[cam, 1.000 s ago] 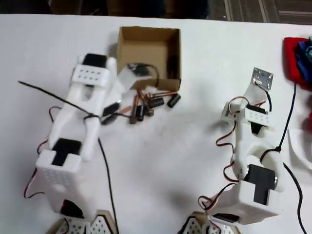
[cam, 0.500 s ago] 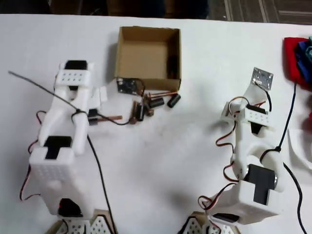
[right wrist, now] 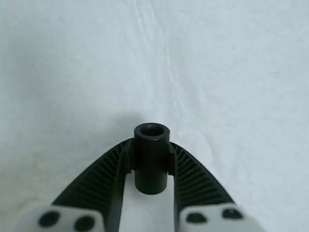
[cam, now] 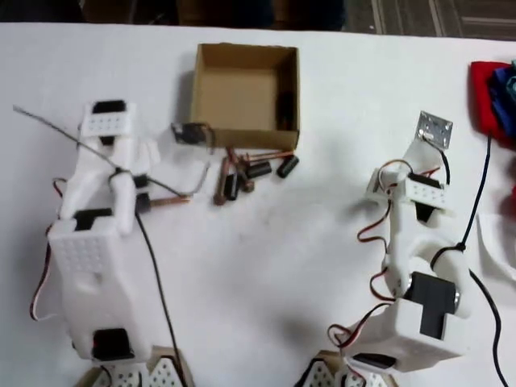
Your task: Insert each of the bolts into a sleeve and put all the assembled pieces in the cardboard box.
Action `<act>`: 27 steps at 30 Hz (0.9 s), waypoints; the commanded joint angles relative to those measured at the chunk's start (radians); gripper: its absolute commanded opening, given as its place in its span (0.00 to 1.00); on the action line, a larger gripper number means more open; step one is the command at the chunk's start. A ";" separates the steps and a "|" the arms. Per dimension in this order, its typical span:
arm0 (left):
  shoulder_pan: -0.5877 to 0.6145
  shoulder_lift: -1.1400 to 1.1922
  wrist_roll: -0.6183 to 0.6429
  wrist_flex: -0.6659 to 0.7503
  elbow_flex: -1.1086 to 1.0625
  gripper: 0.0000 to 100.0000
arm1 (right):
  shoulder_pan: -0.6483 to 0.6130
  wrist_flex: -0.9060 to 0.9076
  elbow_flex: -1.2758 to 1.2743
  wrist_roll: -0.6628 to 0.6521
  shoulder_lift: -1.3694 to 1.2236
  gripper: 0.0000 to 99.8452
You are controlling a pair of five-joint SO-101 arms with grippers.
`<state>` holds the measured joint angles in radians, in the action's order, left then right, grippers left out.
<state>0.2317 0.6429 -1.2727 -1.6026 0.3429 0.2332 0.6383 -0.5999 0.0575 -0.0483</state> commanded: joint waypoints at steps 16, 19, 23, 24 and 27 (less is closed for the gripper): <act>-0.041 -0.009 1.376 -0.180 0.277 0.20 | -0.012 -0.027 0.043 0.008 0.002 0.02; -0.095 -0.009 1.539 -0.183 0.305 0.12 | -0.008 -0.027 0.043 0.008 0.002 0.02; -0.110 -0.008 1.553 -0.178 0.240 0.04 | -0.008 -0.027 0.043 0.008 0.002 0.02; -0.121 -0.006 1.553 -0.178 0.236 0.05 | -0.008 -0.027 0.043 0.008 0.002 0.02; -0.137 -0.009 1.606 -0.181 0.232 0.10 | -0.008 -0.027 0.043 0.008 0.002 0.02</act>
<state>0.1197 0.6521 0.2754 -1.7637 0.5762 0.2317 0.6229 -0.5999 0.0575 -0.0483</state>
